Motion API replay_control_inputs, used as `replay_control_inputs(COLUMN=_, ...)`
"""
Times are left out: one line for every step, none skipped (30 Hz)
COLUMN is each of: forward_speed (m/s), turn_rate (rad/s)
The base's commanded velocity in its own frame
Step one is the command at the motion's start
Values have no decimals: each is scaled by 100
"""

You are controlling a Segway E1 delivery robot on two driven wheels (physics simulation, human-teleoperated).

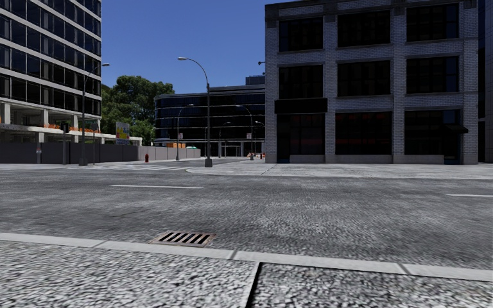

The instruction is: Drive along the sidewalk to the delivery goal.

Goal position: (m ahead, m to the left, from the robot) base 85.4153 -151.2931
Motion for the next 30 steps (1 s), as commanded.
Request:
replay_control_inputs(forward_speed=0, turn_rate=0)
replay_control_inputs(forward_speed=0, turn_rate=0)
replay_control_inputs(forward_speed=0, turn_rate=0)
replay_control_inputs(forward_speed=0, turn_rate=0)
replay_control_inputs(forward_speed=0, turn_rate=0)
replay_control_inputs(forward_speed=0, turn_rate=0)
replay_control_inputs(forward_speed=0, turn_rate=0)
replay_control_inputs(forward_speed=0, turn_rate=0)
replay_control_inputs(forward_speed=0, turn_rate=0)
replay_control_inputs(forward_speed=0, turn_rate=0)
replay_control_inputs(forward_speed=0, turn_rate=0)
replay_control_inputs(forward_speed=0, turn_rate=0)
replay_control_inputs(forward_speed=0, turn_rate=0)
replay_control_inputs(forward_speed=0, turn_rate=0)
replay_control_inputs(forward_speed=0, turn_rate=0)
replay_control_inputs(forward_speed=0, turn_rate=0)
replay_control_inputs(forward_speed=0, turn_rate=0)
replay_control_inputs(forward_speed=0, turn_rate=0)
replay_control_inputs(forward_speed=0, turn_rate=0)
replay_control_inputs(forward_speed=0, turn_rate=0)
replay_control_inputs(forward_speed=0, turn_rate=0)
replay_control_inputs(forward_speed=0, turn_rate=0)
replay_control_inputs(forward_speed=0, turn_rate=0)
replay_control_inputs(forward_speed=0, turn_rate=0)
replay_control_inputs(forward_speed=0, turn_rate=0)
replay_control_inputs(forward_speed=0, turn_rate=0)
replay_control_inputs(forward_speed=0, turn_rate=0)
replay_control_inputs(forward_speed=0, turn_rate=0)
replay_control_inputs(forward_speed=0, turn_rate=0)
replay_control_inputs(forward_speed=0, turn_rate=0)
